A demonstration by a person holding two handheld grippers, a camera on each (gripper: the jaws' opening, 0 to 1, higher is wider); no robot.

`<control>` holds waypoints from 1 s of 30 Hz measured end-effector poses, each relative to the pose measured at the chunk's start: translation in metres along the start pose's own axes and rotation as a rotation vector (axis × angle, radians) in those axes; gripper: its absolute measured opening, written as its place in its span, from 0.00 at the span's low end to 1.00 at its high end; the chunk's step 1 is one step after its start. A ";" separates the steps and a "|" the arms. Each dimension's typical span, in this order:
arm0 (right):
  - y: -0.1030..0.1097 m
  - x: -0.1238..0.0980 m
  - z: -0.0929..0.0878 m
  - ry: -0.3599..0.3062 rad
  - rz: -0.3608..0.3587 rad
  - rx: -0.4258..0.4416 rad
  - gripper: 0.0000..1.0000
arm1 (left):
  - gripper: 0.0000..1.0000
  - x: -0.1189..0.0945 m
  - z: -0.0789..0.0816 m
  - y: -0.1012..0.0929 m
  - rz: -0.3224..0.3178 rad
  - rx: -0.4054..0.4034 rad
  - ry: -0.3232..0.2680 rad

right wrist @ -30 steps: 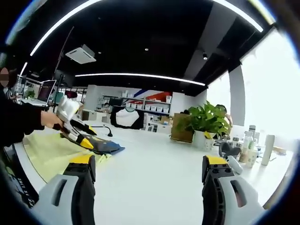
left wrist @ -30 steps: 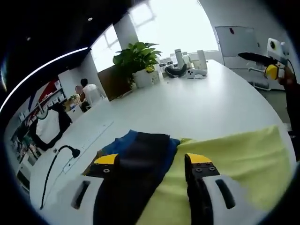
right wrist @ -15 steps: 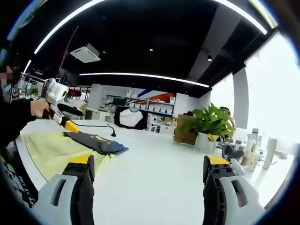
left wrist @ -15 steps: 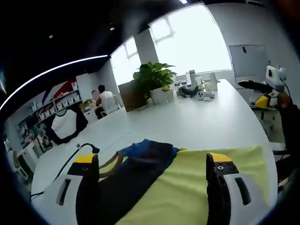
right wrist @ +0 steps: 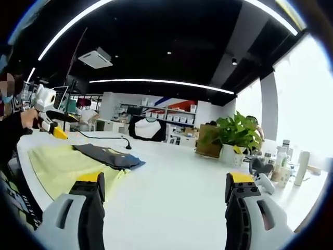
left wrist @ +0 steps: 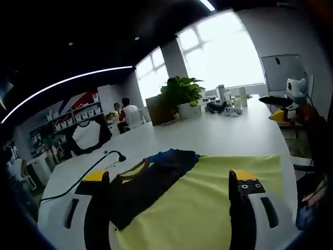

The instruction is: Fold the garment on the visible template until the final outline fits inside the template.

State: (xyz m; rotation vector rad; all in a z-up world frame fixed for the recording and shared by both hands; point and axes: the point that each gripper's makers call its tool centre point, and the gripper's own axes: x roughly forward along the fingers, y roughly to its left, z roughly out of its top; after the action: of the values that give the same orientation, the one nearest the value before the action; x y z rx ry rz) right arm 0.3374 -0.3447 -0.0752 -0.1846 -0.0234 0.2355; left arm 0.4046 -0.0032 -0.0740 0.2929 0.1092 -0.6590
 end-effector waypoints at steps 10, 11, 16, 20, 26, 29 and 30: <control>0.013 0.004 -0.006 0.026 0.031 0.009 0.99 | 1.00 -0.049 -0.055 0.001 0.089 -0.147 0.054; 0.015 0.005 -0.008 0.031 0.037 0.005 0.99 | 1.00 -0.055 -0.060 0.001 0.095 -0.156 0.060; 0.027 0.010 -0.011 0.049 0.066 -0.005 0.99 | 0.99 -0.072 -0.078 -0.007 0.110 -0.203 0.075; 0.035 0.013 -0.014 0.064 0.087 -0.012 0.99 | 0.98 -0.083 -0.080 -0.006 0.125 -0.211 0.075; 0.052 0.011 -0.024 0.109 0.160 -0.048 0.99 | 0.96 -0.096 -0.088 -0.007 0.117 -0.201 0.111; 0.054 0.010 -0.030 0.136 0.174 -0.044 0.99 | 0.95 -0.105 -0.097 -0.008 0.115 -0.206 0.145; 0.055 0.010 -0.032 0.144 0.177 -0.051 0.99 | 0.94 -0.109 -0.101 -0.008 0.118 -0.210 0.162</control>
State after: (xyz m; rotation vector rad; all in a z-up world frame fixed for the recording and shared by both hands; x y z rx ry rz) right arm 0.3359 -0.2959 -0.1162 -0.2542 0.1307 0.3974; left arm 0.3135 0.0852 -0.1515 0.1484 0.3122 -0.5012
